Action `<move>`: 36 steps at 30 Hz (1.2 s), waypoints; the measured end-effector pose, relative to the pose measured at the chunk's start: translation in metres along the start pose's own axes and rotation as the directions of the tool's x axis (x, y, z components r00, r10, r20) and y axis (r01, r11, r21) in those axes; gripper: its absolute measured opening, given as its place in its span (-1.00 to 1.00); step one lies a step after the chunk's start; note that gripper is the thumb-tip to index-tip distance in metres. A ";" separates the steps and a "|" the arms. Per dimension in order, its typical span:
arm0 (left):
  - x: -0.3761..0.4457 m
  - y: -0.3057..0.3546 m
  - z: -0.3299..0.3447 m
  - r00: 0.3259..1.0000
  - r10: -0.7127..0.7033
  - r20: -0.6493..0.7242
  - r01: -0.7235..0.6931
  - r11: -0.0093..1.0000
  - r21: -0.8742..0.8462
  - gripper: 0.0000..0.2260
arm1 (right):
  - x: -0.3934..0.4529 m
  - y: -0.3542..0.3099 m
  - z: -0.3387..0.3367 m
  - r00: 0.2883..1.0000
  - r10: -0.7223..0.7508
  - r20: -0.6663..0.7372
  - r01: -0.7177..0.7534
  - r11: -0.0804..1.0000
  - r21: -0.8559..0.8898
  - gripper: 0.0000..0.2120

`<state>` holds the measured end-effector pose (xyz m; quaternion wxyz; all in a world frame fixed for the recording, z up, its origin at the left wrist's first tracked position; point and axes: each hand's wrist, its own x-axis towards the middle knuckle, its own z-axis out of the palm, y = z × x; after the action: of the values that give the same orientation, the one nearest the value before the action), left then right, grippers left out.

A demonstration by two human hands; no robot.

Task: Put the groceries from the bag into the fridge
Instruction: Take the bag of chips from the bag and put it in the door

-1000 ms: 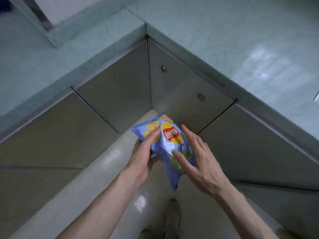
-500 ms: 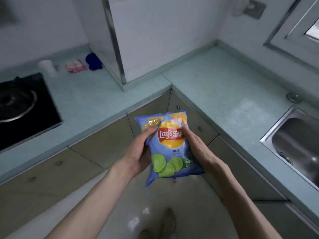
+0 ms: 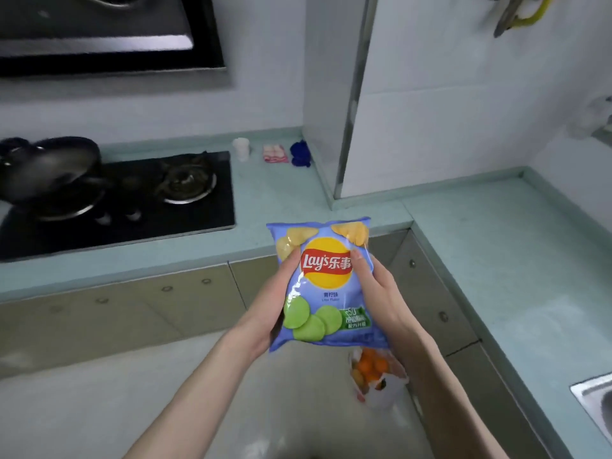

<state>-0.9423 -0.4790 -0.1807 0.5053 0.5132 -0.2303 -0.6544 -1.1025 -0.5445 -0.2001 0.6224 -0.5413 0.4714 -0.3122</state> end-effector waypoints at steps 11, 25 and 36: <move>-0.067 0.013 -0.053 0.794 0.280 -0.539 -0.271 0.958 0.099 -0.57 | 0.017 -0.048 0.073 0.898 -0.022 0.439 0.041 0.999 -0.033 -0.58; -0.220 -0.009 -0.130 0.220 0.375 -0.901 -0.444 0.861 0.250 -0.67 | -0.064 -0.056 0.245 0.660 -0.158 0.735 0.319 0.944 -0.083 -0.63; -0.408 -0.056 -0.204 -0.102 0.369 -0.924 -0.433 0.819 0.376 -0.68 | -0.214 -0.042 0.394 0.485 -0.125 0.865 0.309 0.950 -0.036 -0.65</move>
<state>-0.7973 -0.0473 -0.1229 0.7029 0.7073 0.0506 0.0564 -0.8106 -0.2120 -0.1181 0.6743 -0.7352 0.0587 -0.0362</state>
